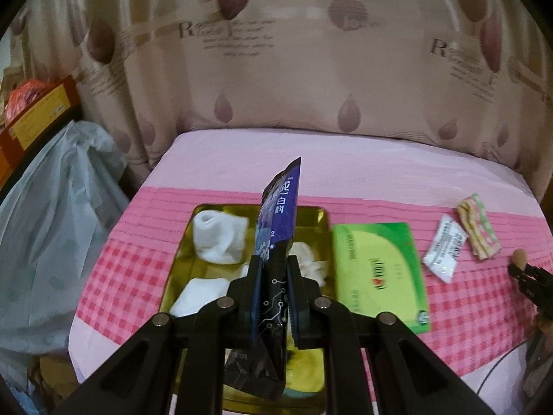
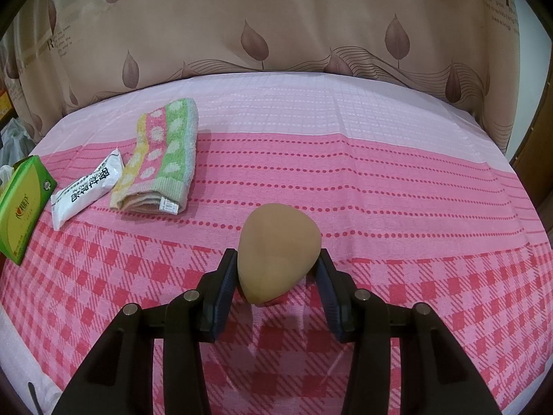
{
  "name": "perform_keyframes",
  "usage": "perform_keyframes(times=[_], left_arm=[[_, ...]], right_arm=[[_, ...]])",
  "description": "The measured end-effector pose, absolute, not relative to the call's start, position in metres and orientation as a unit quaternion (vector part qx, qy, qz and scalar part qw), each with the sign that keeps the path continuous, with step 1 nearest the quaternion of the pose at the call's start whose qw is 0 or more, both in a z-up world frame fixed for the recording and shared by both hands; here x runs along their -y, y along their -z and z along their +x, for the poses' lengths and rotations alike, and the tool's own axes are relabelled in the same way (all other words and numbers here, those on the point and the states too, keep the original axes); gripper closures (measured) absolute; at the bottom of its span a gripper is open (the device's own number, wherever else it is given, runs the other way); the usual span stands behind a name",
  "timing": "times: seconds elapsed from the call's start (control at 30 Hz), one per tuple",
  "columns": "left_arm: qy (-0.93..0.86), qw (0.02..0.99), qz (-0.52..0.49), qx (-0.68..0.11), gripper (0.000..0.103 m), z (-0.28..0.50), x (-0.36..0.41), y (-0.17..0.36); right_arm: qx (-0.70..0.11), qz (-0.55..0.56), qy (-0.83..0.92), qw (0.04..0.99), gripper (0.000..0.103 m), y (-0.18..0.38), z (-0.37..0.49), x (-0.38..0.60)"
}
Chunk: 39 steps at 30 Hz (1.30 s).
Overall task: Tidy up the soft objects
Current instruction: 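Carry the blue packet into the tin and open the left gripper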
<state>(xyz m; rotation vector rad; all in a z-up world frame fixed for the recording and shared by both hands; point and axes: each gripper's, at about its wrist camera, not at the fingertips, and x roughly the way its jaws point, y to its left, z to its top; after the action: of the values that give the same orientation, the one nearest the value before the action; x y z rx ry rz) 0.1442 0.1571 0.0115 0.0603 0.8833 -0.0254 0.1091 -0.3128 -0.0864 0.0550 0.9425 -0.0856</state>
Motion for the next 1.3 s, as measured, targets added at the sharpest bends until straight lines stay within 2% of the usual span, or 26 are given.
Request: perform_keyframes(times=[0.43, 0.77, 0.8, 0.9, 0.93, 1.3], left_arm=[[-0.016, 0.887, 0.028, -0.46, 0.09, 0.155, -0.186, 0.027], [-0.004, 0.885, 0.026, -0.465, 0.087, 0.153, -0.182, 0.035], [0.001, 0.885, 0.024, -0.464, 0.084, 0.151, -0.182, 0.035], [0.008, 0.889, 0.02, -0.457, 0.064, 0.147, -0.182, 0.033], [0.01, 0.891, 0.02, -0.453, 0.063, 0.145, -0.181, 0.032], [-0.02, 0.901, 0.015, -0.433, 0.06, 0.11, -0.2, 0.022]], right_arm=[[-0.455, 0.024, 0.043, 0.889, 0.06, 0.087, 0.11, 0.311], [-0.456, 0.018, 0.046, 0.889, 0.06, 0.088, 0.11, 0.312], [-0.456, 0.018, 0.046, 0.889, 0.06, 0.088, 0.11, 0.312], [-0.456, 0.016, 0.046, 0.888, 0.06, 0.088, 0.11, 0.311], [-0.456, 0.016, 0.046, 0.888, 0.06, 0.088, 0.11, 0.311], [-0.458, 0.009, 0.049, 0.888, 0.06, 0.088, 0.109, 0.31]])
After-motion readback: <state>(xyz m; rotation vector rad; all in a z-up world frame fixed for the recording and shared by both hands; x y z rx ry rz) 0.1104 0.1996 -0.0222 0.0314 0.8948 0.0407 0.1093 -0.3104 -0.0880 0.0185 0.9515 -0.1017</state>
